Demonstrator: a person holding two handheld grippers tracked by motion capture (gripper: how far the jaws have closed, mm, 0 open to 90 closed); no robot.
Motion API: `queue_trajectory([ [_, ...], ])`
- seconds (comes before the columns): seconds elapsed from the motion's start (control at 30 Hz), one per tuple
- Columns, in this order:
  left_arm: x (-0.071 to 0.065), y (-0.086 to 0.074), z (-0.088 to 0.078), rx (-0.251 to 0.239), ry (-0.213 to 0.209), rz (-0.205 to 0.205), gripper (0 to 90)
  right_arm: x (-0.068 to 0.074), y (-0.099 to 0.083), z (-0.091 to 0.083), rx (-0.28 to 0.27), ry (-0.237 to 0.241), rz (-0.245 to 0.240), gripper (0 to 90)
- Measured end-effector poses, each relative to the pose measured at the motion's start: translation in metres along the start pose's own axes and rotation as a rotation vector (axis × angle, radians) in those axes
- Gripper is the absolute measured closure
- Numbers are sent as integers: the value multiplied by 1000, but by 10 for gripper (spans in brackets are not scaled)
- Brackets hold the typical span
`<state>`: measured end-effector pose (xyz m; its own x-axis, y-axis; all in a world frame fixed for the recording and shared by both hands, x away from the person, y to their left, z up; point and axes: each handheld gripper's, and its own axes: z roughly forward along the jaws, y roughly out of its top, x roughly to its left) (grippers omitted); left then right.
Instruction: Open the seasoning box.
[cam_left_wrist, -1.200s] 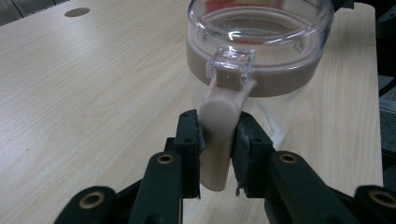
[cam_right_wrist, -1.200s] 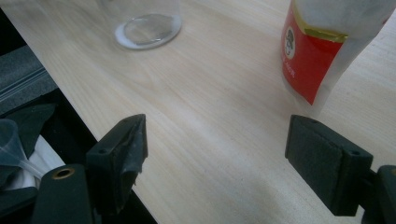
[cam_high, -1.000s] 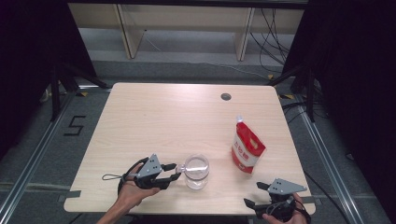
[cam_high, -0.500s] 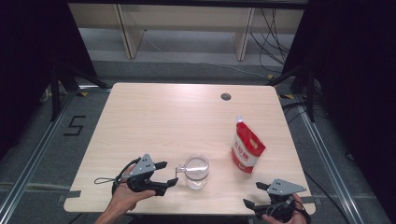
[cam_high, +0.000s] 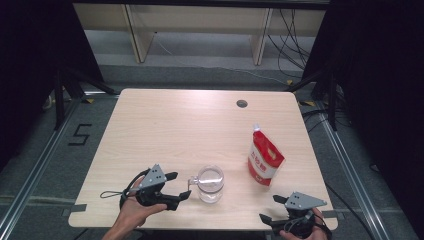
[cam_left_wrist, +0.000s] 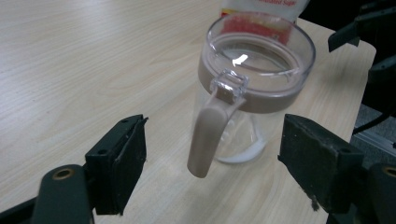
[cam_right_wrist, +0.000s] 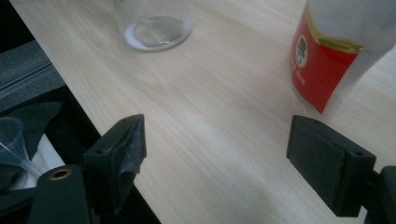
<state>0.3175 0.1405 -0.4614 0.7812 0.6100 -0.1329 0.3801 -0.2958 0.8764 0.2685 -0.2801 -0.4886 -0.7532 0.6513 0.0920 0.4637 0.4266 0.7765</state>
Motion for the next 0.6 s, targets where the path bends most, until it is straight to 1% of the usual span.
queue_trajectory([
  [0.07,2,3,-1,-8,2,7,226,1,0,1,-8,-5,-2,210],
  [0.1,2,4,-2,-16,7,-6,245,0,1,3,-8,1,-11,210],
  [0.13,2,5,-2,-23,1,-13,274,2,1,2,-7,-16,1,209],
  [0.17,2,6,-3,-27,-4,-11,311,1,1,3,-16,-20,-8,209],
  [0.2,1,8,-3,-39,-15,-10,348,1,1,3,-19,-18,-5,205],
  [0.23,1,8,-3,-39,-15,-10,406,1,1,3,-19,-18,-5,205],
  [0.27,-1,9,-4,-37,-8,2,459,3,2,4,-13,-1,-5,206],
  [0.3,-2,10,-3,-44,-7,10,459,3,2,4,-13,-1,-5,206],
  [0.33,-3,11,-4,-47,-6,15,558,5,2,3,-22,-13,-16,205],
  [0.37,-6,15,-4,-60,-15,36,590,7,3,2,-21,-4,16,204],
  [0.4,-6,15,-4,-60,-15,36,629,7,3,2,-21,-4,16,204],
  [0.43,-9,18,-5,-66,-17,60,671,5,3,4,-36,-11,-14,204],
  [0.47,-12,20,-5,-65,-8,53,702,5,3,4,-28,-7,-16,204],
  [0.5,-12,20,-5,-65,-8,53,739,5,3,4,-28,-7,-16,204],
  [0.53,-14,24,-3,-63,-9,89,779,7,3,4,-17,-5,13,204],
  [0.57,-14,24,-3,-63,-9,89,800,7,3,4,-17,-5,13,204],
  [0.6,-16,26,-2,-59,-17,96,800,7,3,5,-20,-4,3,204],
])
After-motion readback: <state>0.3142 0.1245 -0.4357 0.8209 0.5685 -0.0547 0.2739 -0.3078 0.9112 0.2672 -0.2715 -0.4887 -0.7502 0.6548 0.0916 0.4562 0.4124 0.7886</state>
